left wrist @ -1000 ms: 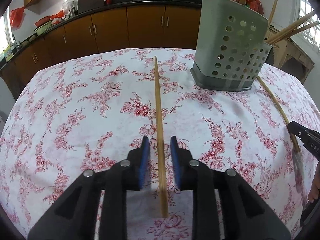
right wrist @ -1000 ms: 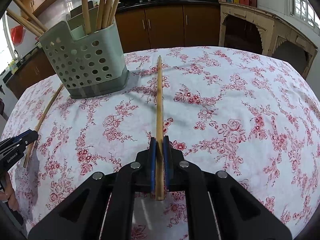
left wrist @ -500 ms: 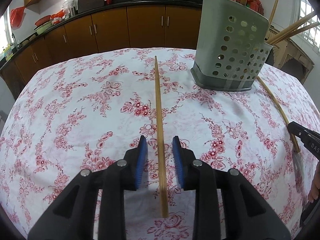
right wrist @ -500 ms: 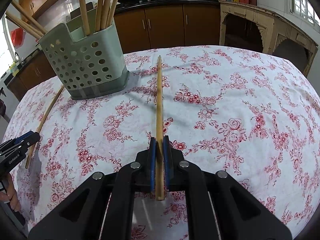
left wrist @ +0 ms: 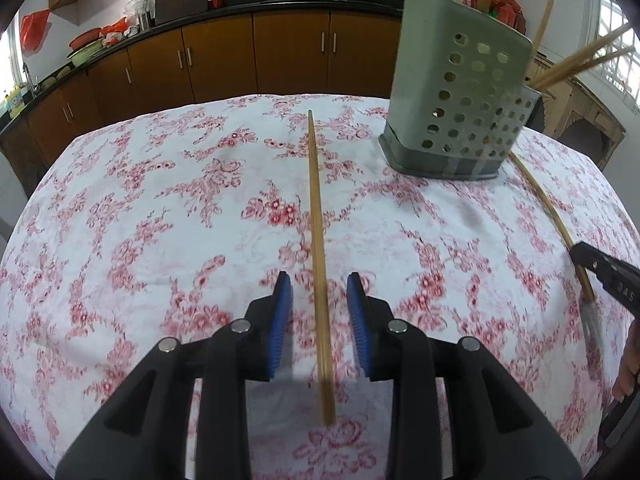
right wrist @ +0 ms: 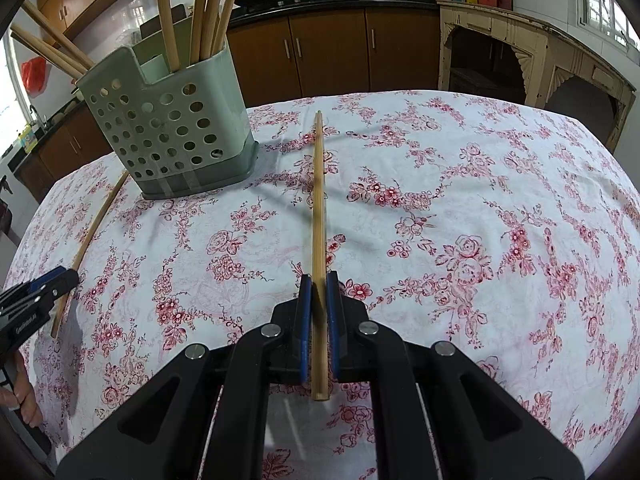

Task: Organize utensils
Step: 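Close the right tool on a loose chopstick while the left tool grasps another, then lift the right tool's chopstick toward the caddy while the left tool lifts its own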

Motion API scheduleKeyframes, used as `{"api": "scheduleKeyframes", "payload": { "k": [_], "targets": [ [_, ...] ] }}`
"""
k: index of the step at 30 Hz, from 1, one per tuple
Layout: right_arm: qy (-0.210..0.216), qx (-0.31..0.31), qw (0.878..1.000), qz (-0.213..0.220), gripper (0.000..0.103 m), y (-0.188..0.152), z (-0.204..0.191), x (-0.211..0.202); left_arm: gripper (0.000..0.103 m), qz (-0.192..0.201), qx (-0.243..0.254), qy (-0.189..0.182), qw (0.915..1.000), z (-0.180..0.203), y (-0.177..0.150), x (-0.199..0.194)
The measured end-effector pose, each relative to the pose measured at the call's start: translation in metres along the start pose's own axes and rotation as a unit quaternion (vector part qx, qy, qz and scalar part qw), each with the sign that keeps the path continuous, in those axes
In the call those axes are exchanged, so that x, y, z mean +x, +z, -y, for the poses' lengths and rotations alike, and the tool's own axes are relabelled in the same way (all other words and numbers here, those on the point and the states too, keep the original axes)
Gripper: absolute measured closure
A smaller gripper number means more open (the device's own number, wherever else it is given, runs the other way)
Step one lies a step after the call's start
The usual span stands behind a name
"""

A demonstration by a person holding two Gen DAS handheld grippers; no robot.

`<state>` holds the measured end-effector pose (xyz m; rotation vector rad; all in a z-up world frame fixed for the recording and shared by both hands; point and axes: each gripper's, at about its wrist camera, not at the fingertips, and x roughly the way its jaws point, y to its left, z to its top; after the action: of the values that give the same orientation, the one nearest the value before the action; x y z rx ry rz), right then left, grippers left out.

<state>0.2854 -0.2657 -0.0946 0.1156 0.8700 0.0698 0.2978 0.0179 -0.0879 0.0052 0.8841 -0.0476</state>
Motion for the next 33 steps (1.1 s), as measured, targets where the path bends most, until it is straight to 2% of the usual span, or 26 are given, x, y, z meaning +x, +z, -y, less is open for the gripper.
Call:
{"api": "scheduleKeyframes", "payload": {
  "k": [2, 4, 5, 10, 15, 25, 33],
  "targets": [
    [-0.001, 0.0, 1.0, 0.0, 0.095, 0.0, -0.001, 0.0, 0.077, 0.0, 0.005, 0.001, 1.0, 0.001, -0.003, -0.002],
    [0.001, 0.001, 1.0, 0.0, 0.095, 0.0, 0.0, 0.0, 0.091, 0.0, 0.003, 0.003, 1.0, 0.001, -0.004, -0.003],
    [0.007, 0.006, 1.0, 0.0, 0.095, 0.0, 0.001, 0.0, 0.095, 0.0, 0.001, 0.001, 1.0, 0.0, -0.003, -0.003],
    [0.011, 0.014, 1.0, 0.009, 0.095, -0.004, 0.005, -0.008, 0.095, -0.008, 0.007, -0.004, 0.9999, -0.001, -0.006, -0.008],
    [0.015, 0.023, 0.999, 0.045, 0.095, -0.003, 0.013, -0.036, 0.095, -0.002, 0.006, -0.009, 0.9999, -0.007, -0.007, -0.024],
    [0.009, 0.018, 0.992, 0.125, 0.095, 0.015, 0.024, -0.085, 0.095, 0.072, 0.013, -0.021, 0.9971, -0.012, 0.015, -0.088],
    [0.018, 0.013, 0.982, 0.186, 0.095, 0.033, 0.023, -0.122, 0.095, 0.15, -0.006, -0.042, 0.9878, -0.02, 0.039, -0.135]
  ]
}}
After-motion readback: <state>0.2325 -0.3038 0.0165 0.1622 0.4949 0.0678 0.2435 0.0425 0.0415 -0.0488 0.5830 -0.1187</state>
